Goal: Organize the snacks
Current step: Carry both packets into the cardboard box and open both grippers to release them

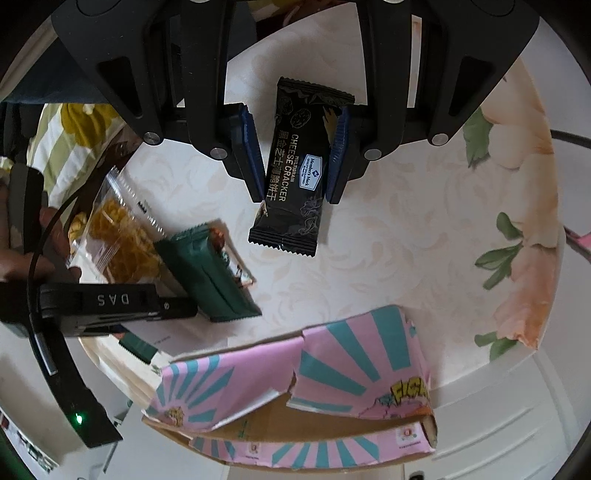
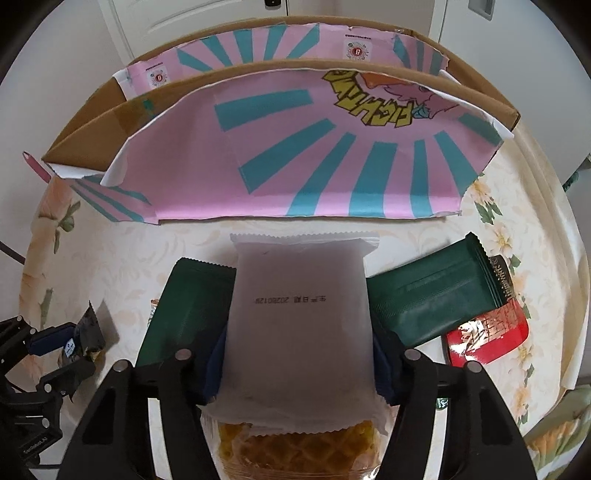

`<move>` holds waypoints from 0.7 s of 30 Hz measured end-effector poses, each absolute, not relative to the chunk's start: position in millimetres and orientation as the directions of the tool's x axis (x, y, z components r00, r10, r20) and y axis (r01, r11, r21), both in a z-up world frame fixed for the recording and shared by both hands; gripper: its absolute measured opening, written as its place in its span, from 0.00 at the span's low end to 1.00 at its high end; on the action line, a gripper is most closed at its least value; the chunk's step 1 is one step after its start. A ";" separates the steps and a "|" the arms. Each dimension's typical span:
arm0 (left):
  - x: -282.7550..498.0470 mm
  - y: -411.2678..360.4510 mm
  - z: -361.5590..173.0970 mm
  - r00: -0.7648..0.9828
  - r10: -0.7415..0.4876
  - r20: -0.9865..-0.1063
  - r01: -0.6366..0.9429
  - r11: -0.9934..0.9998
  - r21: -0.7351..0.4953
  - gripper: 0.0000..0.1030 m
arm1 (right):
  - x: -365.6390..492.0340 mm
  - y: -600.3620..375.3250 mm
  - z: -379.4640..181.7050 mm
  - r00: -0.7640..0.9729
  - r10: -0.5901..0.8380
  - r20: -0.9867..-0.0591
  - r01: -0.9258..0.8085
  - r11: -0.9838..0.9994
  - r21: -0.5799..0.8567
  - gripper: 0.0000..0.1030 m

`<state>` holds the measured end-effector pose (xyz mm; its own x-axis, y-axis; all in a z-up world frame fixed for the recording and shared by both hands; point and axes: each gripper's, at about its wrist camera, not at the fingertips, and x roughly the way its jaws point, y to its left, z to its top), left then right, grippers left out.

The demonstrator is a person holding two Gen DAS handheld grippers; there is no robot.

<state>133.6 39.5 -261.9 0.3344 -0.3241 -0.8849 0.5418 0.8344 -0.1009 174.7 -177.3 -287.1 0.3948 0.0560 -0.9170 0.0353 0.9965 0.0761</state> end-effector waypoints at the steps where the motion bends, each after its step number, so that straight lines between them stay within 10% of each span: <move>1: 133.9 38.4 -259.2 0.339 -0.325 -0.883 0.539 0.836 -0.101 0.29 | 174.9 -178.8 -286.8 0.395 0.064 -0.916 0.039 0.996 0.086 0.57; 21: 124.9 9.3 -148.1 0.503 -0.335 -0.797 0.381 0.913 -0.143 0.29 | 151.7 -215.1 -199.0 0.479 0.225 -0.849 -0.042 0.971 0.233 0.57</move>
